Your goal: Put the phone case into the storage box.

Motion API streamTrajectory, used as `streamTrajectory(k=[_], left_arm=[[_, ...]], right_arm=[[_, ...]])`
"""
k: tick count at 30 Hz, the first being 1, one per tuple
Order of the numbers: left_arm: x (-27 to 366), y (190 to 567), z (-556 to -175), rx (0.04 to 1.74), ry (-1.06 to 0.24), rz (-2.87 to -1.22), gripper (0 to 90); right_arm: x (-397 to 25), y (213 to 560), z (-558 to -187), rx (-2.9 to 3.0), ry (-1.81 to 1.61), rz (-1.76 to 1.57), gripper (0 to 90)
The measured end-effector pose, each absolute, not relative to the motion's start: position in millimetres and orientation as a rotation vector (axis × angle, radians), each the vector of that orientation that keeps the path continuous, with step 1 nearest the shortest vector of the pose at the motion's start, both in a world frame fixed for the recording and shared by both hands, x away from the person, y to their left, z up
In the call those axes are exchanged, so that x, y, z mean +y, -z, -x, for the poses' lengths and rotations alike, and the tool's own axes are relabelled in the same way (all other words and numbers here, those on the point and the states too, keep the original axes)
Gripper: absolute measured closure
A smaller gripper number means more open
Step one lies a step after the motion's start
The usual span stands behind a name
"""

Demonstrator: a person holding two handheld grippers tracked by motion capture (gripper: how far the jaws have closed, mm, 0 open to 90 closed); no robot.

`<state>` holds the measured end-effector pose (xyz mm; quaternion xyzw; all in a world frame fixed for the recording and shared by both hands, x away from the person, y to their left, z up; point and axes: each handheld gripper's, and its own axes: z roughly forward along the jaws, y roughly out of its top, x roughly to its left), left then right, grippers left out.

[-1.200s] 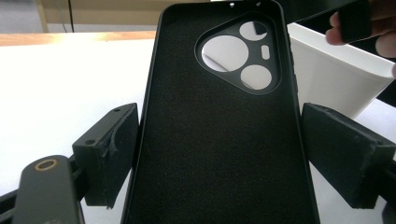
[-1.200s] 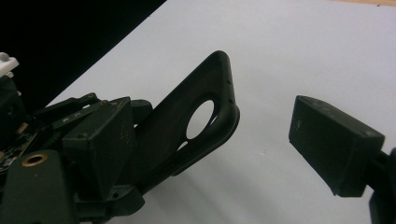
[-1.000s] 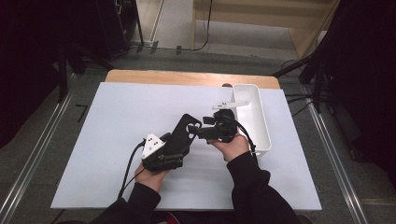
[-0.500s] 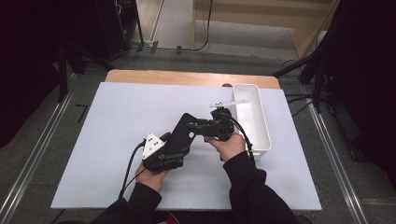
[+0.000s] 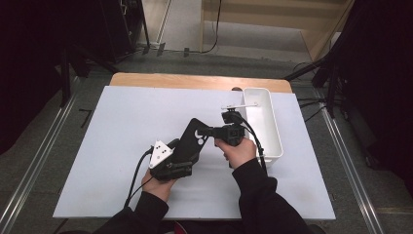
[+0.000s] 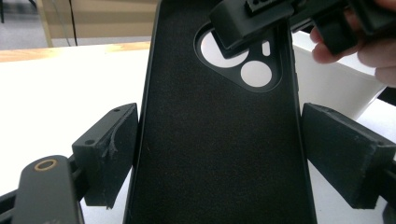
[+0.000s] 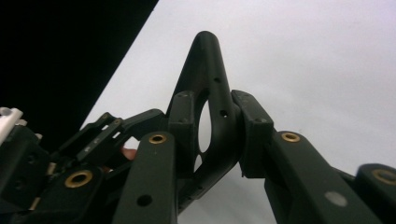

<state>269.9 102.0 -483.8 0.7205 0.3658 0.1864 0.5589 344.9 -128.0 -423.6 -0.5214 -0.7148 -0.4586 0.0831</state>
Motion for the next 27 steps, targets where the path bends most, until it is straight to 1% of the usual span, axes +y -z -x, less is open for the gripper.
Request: streamTrajectory(k=[5,15,22,25,27], left_arm=[[101.9,485.0,-270.0,0.853,-0.439,-1.709,13.4],[102.9,483.8,-269.6,0.833,-0.415,-1.696,13.1],[104.5,481.9,-273.7,0.836,-0.336,-1.715,12.2],[103.9,481.8,-276.8,0.862,-0.301,-1.745,4.6],[104.7,482.2,-278.2,0.869,-0.286,-1.754,4.2]], right_arm=[[-128.3,419.5,-343.8,-2.091,1.35,1.548,73.3],[-130.5,414.7,-343.2,-2.072,1.351,1.539,74.2],[-130.7,411.0,-341.6,-2.074,1.349,1.523,74.4],[-130.7,409.3,-340.8,-2.085,1.358,1.521,74.4],[-131.8,408.1,-340.5,-2.095,1.359,1.523,74.4]])
